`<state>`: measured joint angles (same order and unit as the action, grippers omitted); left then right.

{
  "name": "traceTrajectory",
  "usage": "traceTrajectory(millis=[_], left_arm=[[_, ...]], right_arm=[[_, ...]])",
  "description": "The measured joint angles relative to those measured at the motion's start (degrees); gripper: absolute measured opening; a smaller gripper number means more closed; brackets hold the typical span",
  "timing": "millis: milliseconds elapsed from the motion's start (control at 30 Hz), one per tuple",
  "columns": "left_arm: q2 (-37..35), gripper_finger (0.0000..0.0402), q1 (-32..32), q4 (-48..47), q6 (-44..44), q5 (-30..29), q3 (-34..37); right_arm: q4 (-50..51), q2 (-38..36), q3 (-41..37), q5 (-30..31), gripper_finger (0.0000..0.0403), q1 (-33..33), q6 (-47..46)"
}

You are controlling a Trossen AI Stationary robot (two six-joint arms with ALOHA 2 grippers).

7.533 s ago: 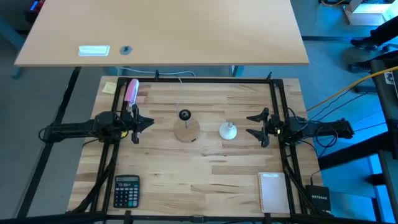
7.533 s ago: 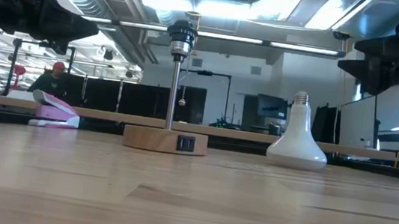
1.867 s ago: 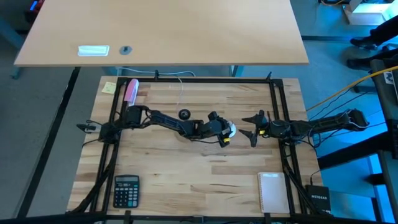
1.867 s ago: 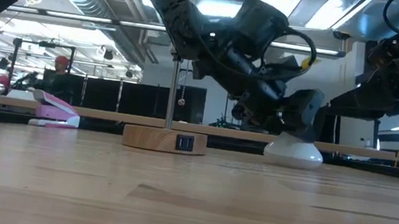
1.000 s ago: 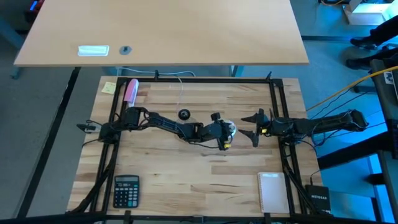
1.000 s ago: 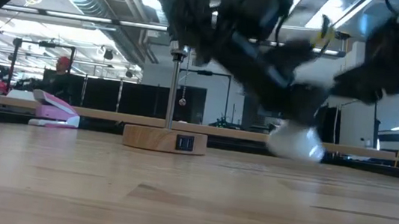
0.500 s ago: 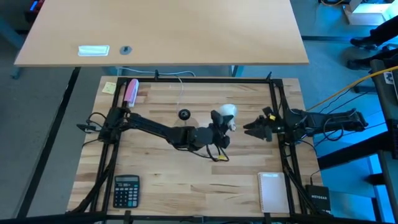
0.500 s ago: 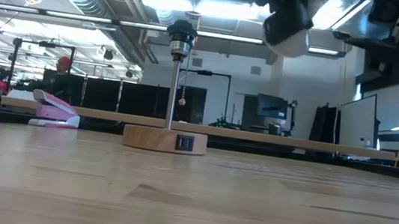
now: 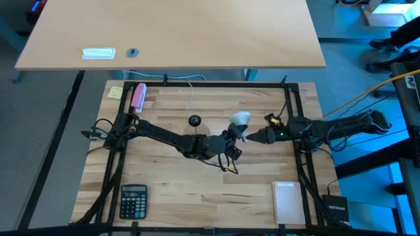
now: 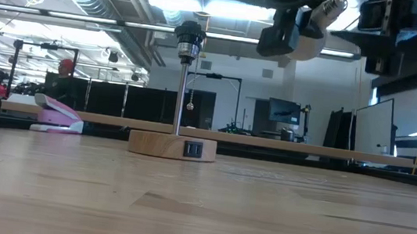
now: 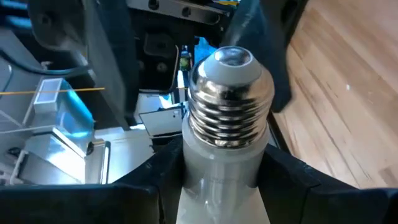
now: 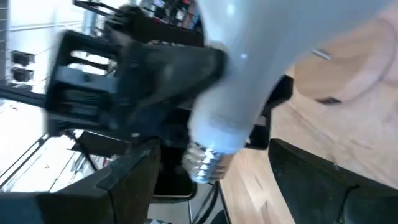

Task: Screw lightbulb
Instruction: Insert the lightbulb into the desk lamp

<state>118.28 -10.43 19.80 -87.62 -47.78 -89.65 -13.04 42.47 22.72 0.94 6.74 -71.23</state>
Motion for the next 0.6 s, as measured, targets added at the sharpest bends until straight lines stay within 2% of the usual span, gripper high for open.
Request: traceTrajectory(millis=[200,300,433,600], left_arm=[[0.0,0.0159,0.0,0.1,-1.1,1.0,0.0],[0.0,0.0162,-0.1,0.0,-1.0,0.9,0.1],[0.0,0.0166,-0.2,-0.1,-1.0,1.0,0.1],[0.0,0.0168,-0.4,0.1,-1.3,0.9,0.1]], right_arm=[[-8.2,6.0,0.0,0.9,0.03,0.0,-0.5],[-10.1,7.6,0.0,-0.2,0.0287,0.0,-0.6],[-10.3,8.3,0.0,-0.5,0.0237,0.0,-1.0],[-9.8,8.3,0.0,0.0,0.0147,0.0,-1.4]])
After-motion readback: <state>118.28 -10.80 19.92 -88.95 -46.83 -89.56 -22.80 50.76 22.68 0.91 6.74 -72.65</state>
